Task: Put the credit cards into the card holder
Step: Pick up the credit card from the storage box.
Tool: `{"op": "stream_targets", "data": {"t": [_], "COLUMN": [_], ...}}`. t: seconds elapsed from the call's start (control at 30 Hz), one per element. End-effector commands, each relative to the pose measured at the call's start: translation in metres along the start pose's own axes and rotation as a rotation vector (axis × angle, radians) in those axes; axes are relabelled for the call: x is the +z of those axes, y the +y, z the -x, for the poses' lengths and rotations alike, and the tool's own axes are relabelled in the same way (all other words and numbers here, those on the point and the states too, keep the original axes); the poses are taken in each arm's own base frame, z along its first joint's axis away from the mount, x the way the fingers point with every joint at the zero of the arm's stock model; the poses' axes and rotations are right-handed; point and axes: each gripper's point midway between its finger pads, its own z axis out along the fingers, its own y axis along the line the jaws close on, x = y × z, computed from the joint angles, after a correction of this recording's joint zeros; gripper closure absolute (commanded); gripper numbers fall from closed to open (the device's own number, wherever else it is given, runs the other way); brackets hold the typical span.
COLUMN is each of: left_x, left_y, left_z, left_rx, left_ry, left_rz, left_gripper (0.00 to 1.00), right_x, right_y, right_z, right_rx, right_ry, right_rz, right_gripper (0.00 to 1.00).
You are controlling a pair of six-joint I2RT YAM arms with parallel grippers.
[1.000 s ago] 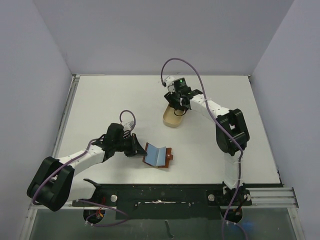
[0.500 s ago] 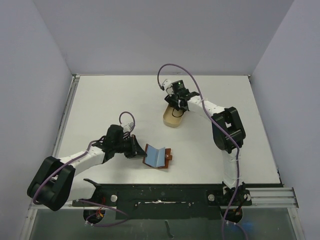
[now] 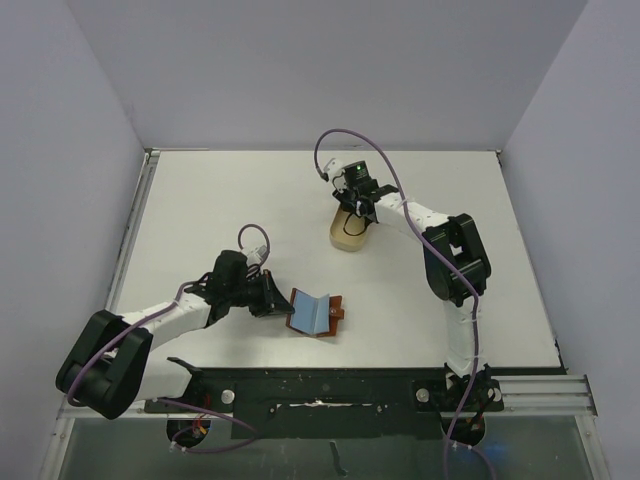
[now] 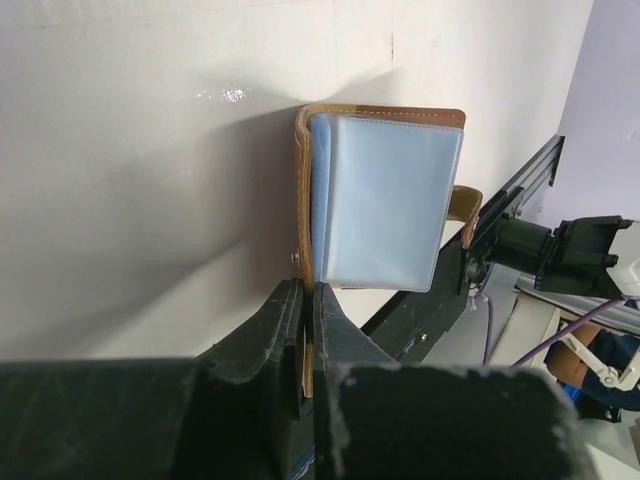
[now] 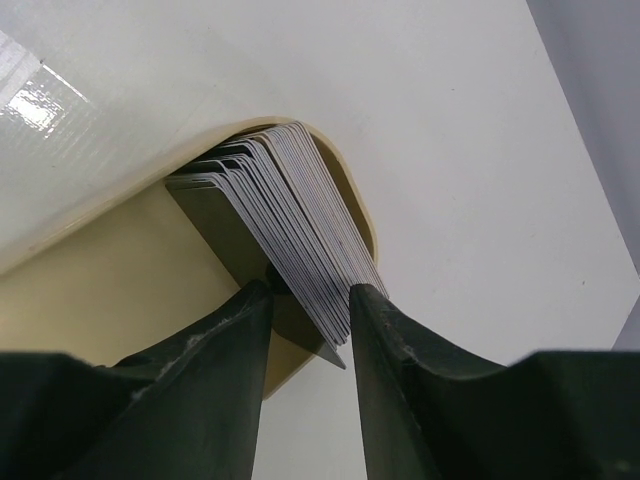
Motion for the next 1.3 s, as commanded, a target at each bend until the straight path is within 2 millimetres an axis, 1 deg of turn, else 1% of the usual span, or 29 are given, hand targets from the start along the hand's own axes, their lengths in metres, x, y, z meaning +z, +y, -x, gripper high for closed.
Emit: {"op": "stream_targets", "data": {"t": [0.0, 0.33, 0.83, 1.27], "left_x": [-0.002, -0.003, -0.003, -0.001], "left_y": [-0.014, -0.015, -0.013, -0.011], "left_z": [0.009, 0.009, 0.007, 0.007], "left_rx": [0.032, 0.032, 0.028, 0.025], "left_ry": [-0.027, -0.032, -0.032, -0.031], "left_rz": [-0.063, -0.064, -0.065, -0.063], "left_gripper": [1.00, 1.00, 1.00, 1.00], "right_x": [-0.012, -0.019, -0.025, -0.029], "right_y": [-0.023, -0.031, -0.038, -0.043], "right_z": [0.020, 0.026, 0.029, 0.038], "right_rx": [0.020, 0.024, 0.036, 0.046], "right_ry": [-0.061, -0.079, -0.081, -0.101], "right_rz": [-0.080, -0.097, -0.121, -0.118], "right_gripper": [0.64, 0.73, 0.75, 0.74]}}
